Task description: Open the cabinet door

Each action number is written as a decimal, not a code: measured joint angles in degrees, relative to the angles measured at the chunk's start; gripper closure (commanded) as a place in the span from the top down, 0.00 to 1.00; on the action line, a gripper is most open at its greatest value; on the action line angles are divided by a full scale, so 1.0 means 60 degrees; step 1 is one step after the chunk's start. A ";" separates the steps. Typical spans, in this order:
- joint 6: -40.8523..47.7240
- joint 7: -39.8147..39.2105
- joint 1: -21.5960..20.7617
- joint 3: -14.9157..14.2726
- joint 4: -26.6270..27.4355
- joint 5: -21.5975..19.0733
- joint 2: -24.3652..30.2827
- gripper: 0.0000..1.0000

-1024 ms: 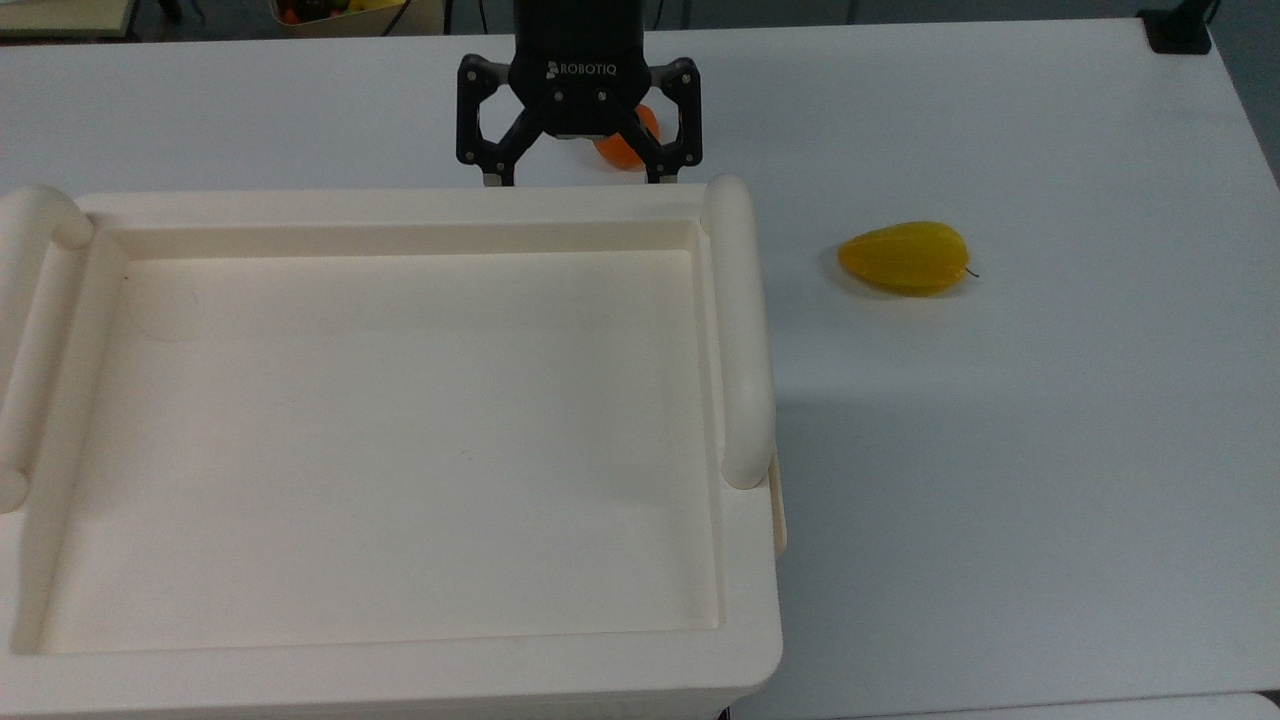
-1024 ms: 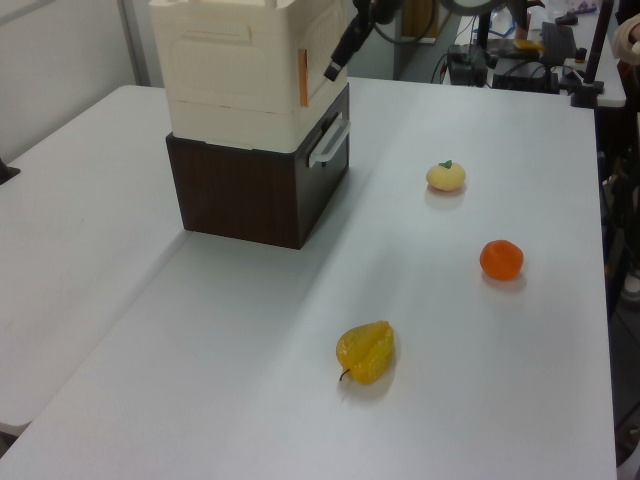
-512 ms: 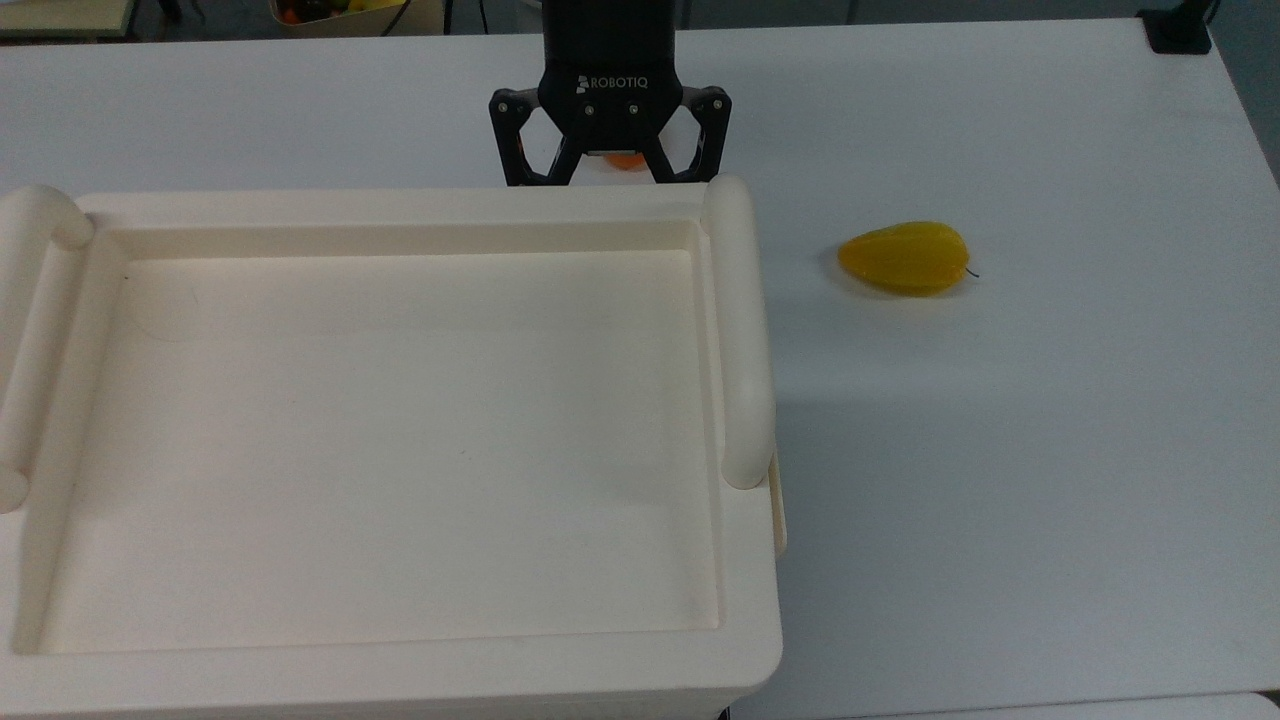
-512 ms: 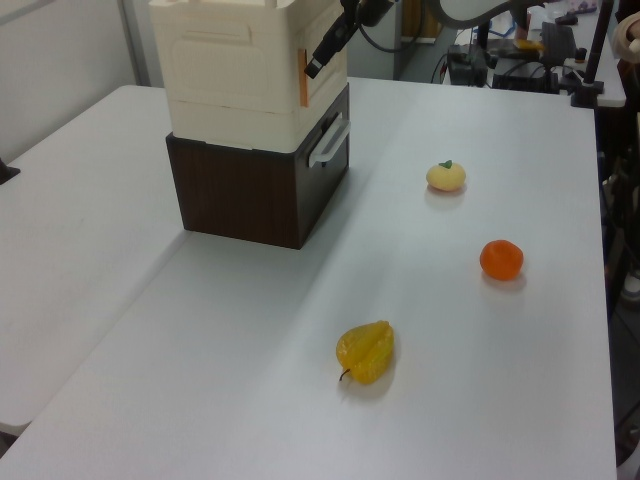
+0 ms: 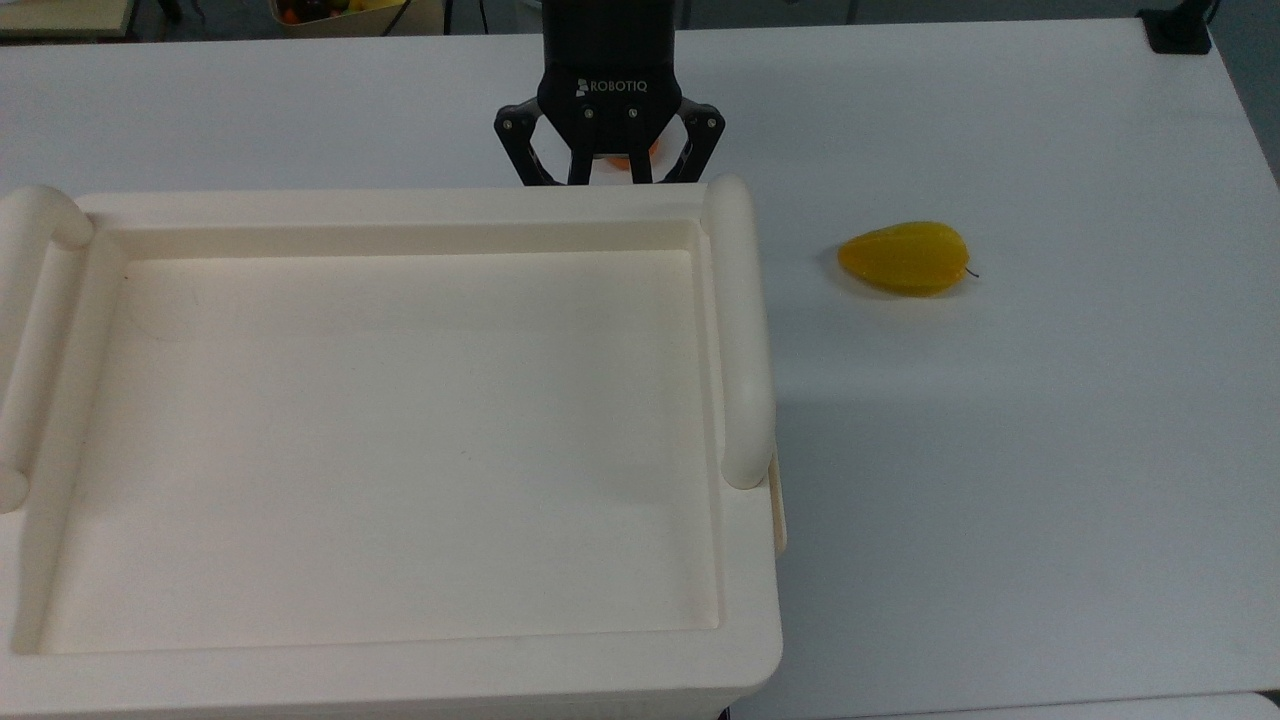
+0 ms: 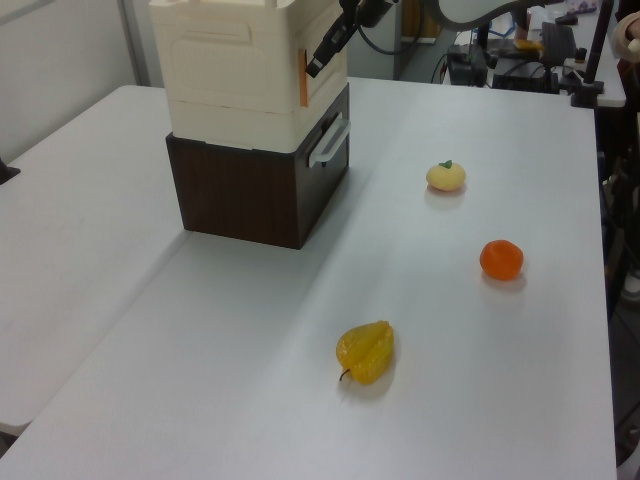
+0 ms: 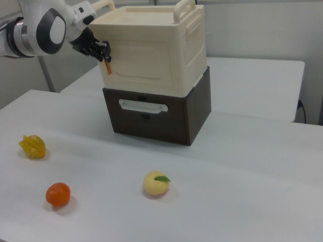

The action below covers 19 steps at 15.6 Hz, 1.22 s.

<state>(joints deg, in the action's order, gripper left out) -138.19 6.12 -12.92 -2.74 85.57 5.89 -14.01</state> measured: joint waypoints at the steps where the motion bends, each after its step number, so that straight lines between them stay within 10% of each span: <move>1: 0.0000 0.0000 0.0000 0.0000 0.0000 0.0029 -0.0002 0.35; 13: -0.0738 -0.0001 0.0001 0.0100 -0.0001 0.0048 -0.0133 0.34; 19: -0.0737 -0.0001 0.0026 0.0098 0.0002 0.0079 -0.0129 0.11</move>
<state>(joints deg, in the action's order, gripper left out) -142.61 6.11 -12.76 -2.15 85.58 6.36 -14.78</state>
